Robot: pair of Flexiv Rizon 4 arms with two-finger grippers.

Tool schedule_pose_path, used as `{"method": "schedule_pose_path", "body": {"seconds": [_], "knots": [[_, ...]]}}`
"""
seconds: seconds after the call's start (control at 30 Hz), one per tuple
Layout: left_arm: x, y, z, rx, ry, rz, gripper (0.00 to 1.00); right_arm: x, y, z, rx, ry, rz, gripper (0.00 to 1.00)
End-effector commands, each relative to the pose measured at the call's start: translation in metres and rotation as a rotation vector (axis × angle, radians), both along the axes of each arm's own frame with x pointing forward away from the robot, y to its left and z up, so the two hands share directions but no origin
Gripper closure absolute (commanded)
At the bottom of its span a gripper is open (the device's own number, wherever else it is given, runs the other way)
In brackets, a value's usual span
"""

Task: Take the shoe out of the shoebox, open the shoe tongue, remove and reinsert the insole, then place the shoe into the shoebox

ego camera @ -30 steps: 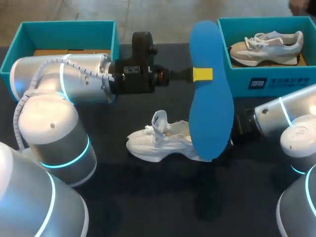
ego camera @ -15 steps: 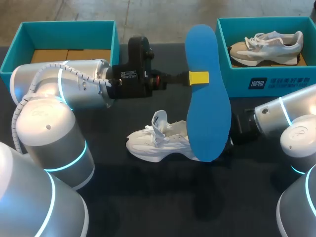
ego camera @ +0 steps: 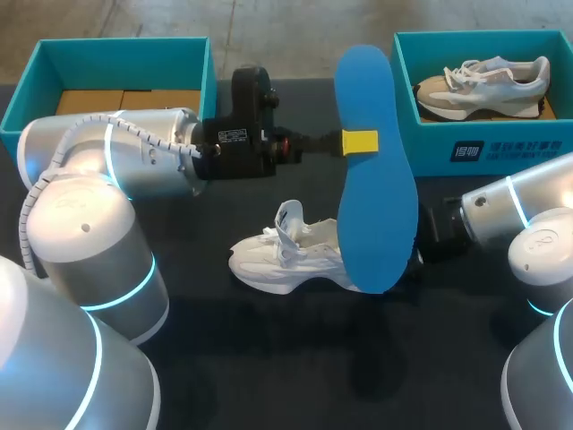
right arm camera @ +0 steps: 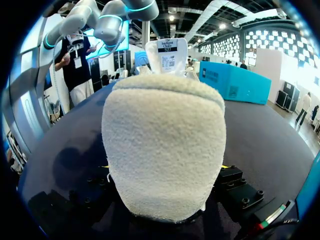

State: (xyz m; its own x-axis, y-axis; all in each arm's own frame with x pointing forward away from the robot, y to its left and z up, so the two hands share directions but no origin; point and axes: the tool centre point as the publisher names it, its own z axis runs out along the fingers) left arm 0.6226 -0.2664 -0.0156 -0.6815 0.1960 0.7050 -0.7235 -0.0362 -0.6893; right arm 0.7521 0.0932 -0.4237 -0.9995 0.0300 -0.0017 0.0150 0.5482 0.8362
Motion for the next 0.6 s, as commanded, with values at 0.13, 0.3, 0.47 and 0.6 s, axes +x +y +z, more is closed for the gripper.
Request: {"method": "schedule_pose_path", "body": {"seconds": [0.13,0.3,0.47,0.6], "knots": [[-0.0012,-0.0007,-0.0006,-0.004,0.001,0.004,1.00,0.0001,0.0038,-0.0038,-0.004,0.000,-0.001,0.00],[-0.0012,-0.0007,-0.0006,-0.004,0.001,0.004,1.00,0.0001,0.0038,-0.0038,-0.004,0.000,-0.001,0.00],[-0.0012,-0.0007,-0.0006,-0.004,0.001,0.004,1.00,0.0001,0.0038,-0.0038,-0.004,0.000,-0.001,0.00],[-0.0012,-0.0007,-0.0006,-0.004,0.001,0.004,1.00,-0.0002,-0.0027,-0.0042,-0.030,0.002,-0.022,0.00]]}}
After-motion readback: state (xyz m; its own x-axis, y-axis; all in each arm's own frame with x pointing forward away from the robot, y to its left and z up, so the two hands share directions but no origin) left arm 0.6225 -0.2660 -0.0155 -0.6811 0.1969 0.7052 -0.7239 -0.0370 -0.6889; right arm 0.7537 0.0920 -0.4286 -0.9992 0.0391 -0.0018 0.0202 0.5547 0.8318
